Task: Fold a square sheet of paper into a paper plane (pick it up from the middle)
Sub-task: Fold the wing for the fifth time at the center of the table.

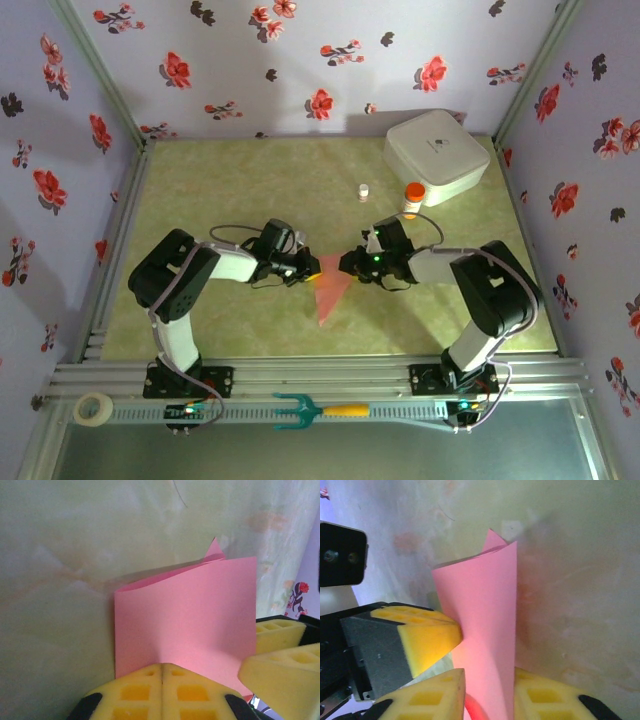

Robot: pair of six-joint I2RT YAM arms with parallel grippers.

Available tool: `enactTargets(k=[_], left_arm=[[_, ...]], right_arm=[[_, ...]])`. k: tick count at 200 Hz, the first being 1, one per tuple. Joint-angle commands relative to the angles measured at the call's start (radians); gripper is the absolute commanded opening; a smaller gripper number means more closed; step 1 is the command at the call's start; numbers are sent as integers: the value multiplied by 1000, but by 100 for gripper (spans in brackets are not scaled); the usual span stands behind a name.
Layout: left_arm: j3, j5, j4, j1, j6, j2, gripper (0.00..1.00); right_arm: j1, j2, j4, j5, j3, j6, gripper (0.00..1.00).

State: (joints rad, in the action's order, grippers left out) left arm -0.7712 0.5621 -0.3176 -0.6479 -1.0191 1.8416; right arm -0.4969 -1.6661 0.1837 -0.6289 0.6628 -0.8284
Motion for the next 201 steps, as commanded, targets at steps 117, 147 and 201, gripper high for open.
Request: enactTargets(k=[117,147,201], left_arm=[[3,3,52,4,20,-18,0],[2,2,52,4,20,-19,0],[1,2,52,4,20,-19,0]], right_arm=[[31,-53,-93,-58,72,109,19],[32,-55,-108,-48,81,117,17],[36,-45,-110,-37,75,118,13]])
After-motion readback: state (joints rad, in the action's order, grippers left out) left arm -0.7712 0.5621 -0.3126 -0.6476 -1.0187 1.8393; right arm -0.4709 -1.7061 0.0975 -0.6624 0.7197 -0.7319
